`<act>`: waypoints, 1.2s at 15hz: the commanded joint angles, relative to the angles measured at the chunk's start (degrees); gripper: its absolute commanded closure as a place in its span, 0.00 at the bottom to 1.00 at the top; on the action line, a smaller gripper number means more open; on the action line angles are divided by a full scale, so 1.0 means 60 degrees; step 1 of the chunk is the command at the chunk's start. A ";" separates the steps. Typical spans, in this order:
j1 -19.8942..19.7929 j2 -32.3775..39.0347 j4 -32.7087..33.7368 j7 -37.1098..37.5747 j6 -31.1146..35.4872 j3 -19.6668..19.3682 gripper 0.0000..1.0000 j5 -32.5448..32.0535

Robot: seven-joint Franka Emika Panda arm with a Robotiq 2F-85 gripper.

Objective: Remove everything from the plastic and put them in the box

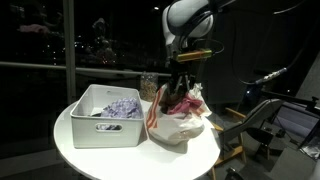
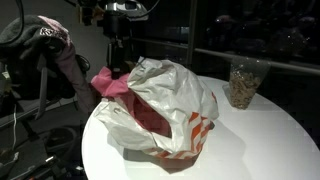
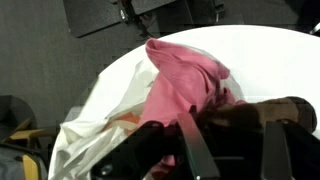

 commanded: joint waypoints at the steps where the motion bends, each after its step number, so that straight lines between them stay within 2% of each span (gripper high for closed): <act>1: -0.0150 -0.0847 -0.0081 -0.1011 0.0827 0.0218 0.95 0.0201; 7: -0.0165 -0.1560 -0.0841 -0.0056 0.3414 0.0720 0.95 -0.0839; 9: -0.0274 -0.0922 -0.0356 0.0679 0.2363 0.0861 1.00 -0.0975; 12: -0.0279 -0.0271 0.0013 0.1181 0.0905 0.0882 1.00 -0.1169; 15: -0.0176 0.0171 0.0319 0.0224 -0.0474 0.0748 1.00 -0.0529; 18: -0.0099 0.0076 0.0307 -0.0830 -0.1154 0.0760 1.00 -0.0122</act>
